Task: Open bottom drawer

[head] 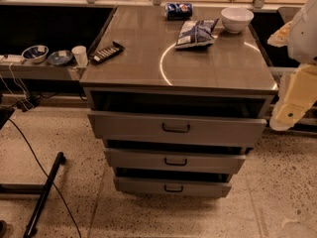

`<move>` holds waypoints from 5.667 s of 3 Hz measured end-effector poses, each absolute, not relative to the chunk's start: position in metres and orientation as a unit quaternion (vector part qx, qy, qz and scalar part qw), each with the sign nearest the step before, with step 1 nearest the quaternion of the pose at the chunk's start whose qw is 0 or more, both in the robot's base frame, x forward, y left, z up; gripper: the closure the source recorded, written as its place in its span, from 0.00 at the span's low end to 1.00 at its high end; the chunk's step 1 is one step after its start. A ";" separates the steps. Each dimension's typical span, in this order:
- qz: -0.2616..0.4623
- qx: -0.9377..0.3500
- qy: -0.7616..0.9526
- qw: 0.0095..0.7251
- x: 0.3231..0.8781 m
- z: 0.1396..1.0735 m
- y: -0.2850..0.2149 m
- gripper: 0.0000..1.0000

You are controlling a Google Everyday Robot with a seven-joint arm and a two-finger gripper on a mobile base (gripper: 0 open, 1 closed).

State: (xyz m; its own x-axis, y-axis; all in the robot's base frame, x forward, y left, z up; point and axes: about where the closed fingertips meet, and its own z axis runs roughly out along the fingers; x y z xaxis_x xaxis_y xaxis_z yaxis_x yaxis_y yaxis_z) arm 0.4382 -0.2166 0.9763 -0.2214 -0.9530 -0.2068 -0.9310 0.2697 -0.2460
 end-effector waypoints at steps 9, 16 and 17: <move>0.222 -0.550 0.748 0.298 0.384 0.533 -0.144 0.00; 0.158 -0.639 0.694 0.293 0.471 0.371 -0.255 0.00; 0.164 -0.670 0.684 0.239 0.466 0.318 -0.278 0.00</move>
Offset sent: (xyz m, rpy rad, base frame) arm 0.0228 0.0203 -0.1434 0.2505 -0.0254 0.0371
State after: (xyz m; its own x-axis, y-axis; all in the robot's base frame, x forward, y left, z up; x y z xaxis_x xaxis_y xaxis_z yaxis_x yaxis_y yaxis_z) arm 0.4662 -0.2780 0.3183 0.0117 -0.8374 -0.5464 -0.9942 0.0486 -0.0957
